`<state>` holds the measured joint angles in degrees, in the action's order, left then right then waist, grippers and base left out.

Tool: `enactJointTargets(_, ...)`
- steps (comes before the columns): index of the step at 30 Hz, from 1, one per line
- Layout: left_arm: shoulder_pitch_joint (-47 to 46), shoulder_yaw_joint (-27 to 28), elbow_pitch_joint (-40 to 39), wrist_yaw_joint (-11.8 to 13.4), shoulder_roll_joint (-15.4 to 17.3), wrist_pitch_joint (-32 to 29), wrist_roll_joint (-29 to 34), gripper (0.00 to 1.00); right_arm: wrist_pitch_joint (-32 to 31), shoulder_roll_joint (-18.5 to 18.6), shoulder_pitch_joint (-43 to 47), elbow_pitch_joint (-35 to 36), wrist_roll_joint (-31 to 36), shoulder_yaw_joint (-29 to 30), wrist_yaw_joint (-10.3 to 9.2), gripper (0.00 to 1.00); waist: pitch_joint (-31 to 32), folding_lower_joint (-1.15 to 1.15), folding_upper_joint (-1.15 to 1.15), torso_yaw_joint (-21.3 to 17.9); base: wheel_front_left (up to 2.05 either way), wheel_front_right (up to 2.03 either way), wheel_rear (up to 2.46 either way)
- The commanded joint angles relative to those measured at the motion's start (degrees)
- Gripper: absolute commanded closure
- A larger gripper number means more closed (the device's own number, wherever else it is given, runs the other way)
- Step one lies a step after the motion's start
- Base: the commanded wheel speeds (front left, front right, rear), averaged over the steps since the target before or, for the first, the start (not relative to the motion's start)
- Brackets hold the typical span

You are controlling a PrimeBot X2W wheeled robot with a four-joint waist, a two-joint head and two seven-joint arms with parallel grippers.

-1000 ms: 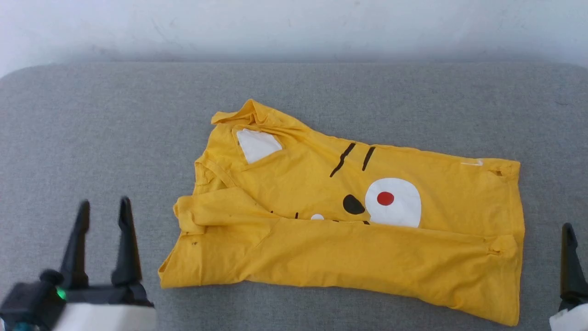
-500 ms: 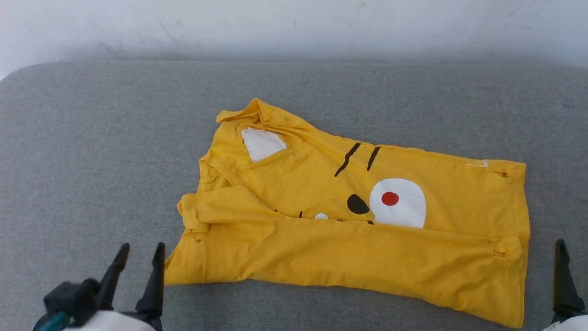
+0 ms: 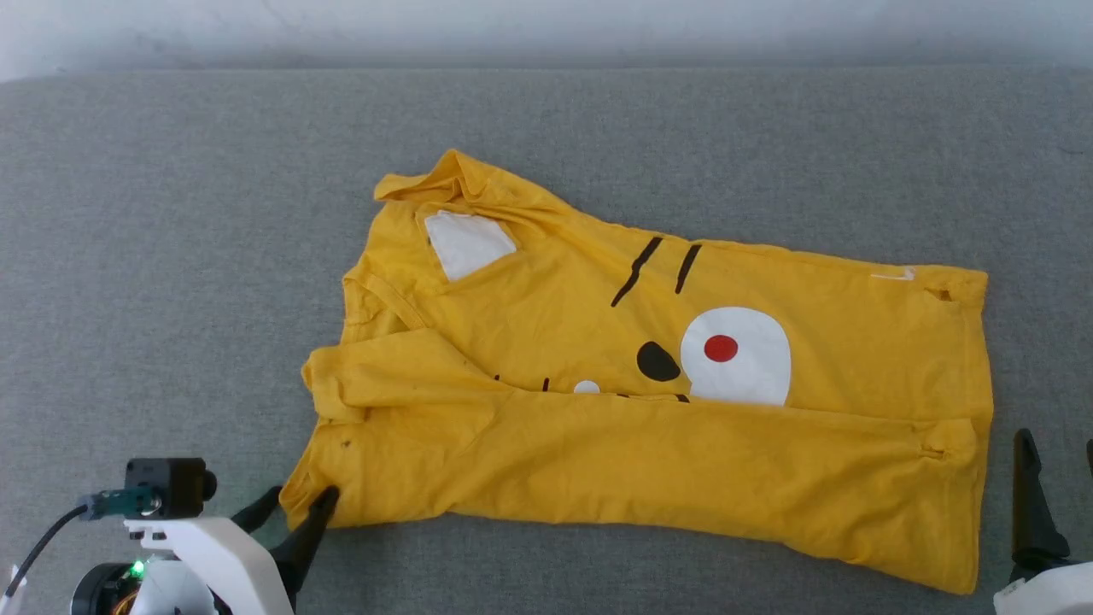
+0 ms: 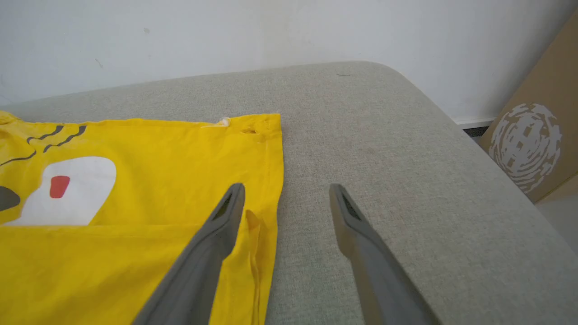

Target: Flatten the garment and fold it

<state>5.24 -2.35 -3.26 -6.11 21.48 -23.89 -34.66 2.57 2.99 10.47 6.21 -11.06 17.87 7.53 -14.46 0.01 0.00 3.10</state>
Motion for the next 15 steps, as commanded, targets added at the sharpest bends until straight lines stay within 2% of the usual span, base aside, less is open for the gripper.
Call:
enactJointTargets(1, -1.0, -0.2, -0.1, -0.5, 0.2, -1.6, -1.3, 0.00, 0.2, -0.1, -1.0, -0.3, 0.2, 0.0, -0.04, 0.00, -1.2, -0.01, 0.00, -0.8, 0.00, 0.00, 0.00)
enactJointTargets(6, -0.2, -3.3, 0.8, -0.5, 1.1, -12.6, -6.2, 0.00, 0.0, -0.1, -1.8, -0.5, 0.4, -0.1, -0.04, 0.00, -2.3, -0.01, 0.00, -1.3, 0.00, 0.00, 0.00)
enactJointTargets(7, -0.2, -3.6, 0.5, -0.5, 1.2, -13.9, -7.1, 0.35, -0.2, -0.1, -2.1, -0.5, 0.5, -0.4, -0.04, 0.00, -2.4, -0.01, 0.00, -1.3, 0.00, 0.00, 0.00)
enactJointTargets(8, -0.4, -3.5, 0.3, -0.5, 1.2, -14.1, -7.5, 0.80, -0.4, -0.1, -2.4, -0.4, 0.8, -0.6, -0.04, 0.00, -2.5, -0.01, 0.00, -1.4, 0.00, 0.00, 0.00)
enactJointTargets(9, -0.7, -3.2, 0.1, -0.2, 1.2, -13.8, -7.5, 1.00, -0.6, -0.1, -2.8, -0.2, 1.0, -0.7, -0.04, 0.00, -2.6, -0.01, 0.00, -1.4, 0.00, 0.00, 0.00)
enactJointTargets(15, -1.8, -0.1, -0.7, 1.9, -0.2, -7.7, -6.2, 1.00, -3.0, -0.1, -5.0, 1.0, 2.9, -1.4, -0.04, 0.00, -2.2, -0.01, 0.00, -1.7, 0.00, 0.00, 0.00)
